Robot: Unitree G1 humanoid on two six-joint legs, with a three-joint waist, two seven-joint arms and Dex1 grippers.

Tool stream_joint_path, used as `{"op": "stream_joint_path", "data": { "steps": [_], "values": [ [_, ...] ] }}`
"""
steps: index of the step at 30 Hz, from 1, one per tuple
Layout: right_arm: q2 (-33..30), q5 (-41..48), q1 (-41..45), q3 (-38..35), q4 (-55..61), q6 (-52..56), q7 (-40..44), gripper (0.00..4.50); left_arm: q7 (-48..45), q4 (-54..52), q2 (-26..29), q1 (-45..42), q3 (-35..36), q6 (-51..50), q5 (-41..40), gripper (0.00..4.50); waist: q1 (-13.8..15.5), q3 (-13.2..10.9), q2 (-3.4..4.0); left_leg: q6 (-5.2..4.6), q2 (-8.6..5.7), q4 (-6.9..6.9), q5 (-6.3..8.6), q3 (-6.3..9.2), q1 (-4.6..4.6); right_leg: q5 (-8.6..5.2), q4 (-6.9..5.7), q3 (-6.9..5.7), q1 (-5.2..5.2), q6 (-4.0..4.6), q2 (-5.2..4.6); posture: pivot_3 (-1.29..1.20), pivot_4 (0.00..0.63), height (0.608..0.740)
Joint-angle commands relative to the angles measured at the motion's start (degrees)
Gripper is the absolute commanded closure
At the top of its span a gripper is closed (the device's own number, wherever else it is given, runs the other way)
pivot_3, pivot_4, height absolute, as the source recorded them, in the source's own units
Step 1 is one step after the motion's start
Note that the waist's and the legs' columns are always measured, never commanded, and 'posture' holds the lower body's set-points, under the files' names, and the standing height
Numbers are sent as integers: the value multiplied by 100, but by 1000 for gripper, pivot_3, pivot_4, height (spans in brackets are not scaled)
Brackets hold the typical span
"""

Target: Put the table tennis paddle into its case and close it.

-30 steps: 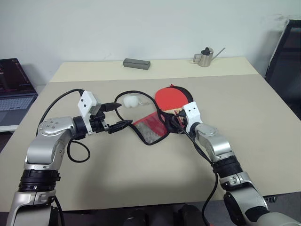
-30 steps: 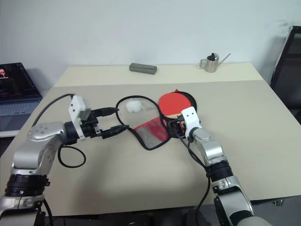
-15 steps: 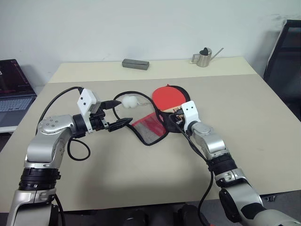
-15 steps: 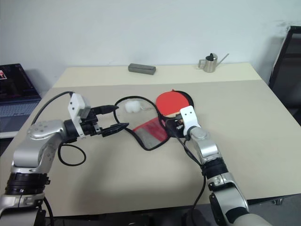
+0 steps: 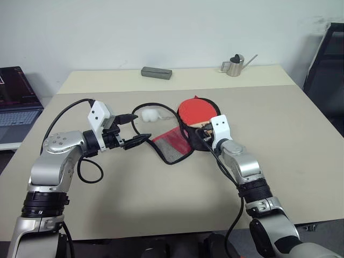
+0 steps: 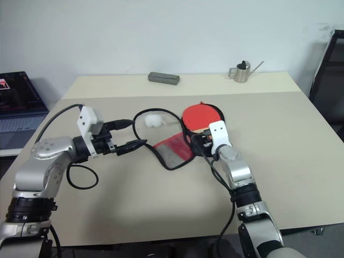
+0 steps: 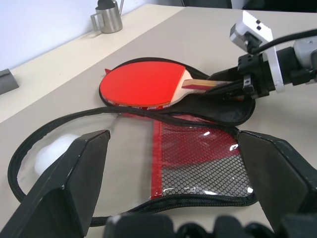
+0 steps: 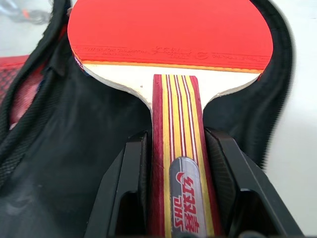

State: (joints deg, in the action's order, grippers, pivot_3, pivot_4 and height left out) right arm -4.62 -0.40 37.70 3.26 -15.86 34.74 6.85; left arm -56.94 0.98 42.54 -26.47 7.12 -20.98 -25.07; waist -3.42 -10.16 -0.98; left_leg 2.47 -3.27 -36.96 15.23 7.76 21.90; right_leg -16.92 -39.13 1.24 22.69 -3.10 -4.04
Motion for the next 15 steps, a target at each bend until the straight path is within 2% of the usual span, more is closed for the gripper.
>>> {"op": "stream_joint_path", "data": {
  "steps": [1, 15],
  "values": [
    [-81, 19, 12, -147, 436, 7, -64, 3183, -5, -63, 89, -53, 181, 64, -29, 0, 0, 0, 0, 0, 0, 0, 0, -1, 0, 0, 0, 1, 1, 0, 0, 0, 150, 740],
    [108, 35, -54, 4, 329, 72, -79, 3183, 13, -80, 89, -29, 182, 57, -22, 0, -8, 0, 0, 0, 0, 1, 0, -3, 0, 0, 0, 2, 2, 0, 0, 0, 150, 740]
  ]
}}
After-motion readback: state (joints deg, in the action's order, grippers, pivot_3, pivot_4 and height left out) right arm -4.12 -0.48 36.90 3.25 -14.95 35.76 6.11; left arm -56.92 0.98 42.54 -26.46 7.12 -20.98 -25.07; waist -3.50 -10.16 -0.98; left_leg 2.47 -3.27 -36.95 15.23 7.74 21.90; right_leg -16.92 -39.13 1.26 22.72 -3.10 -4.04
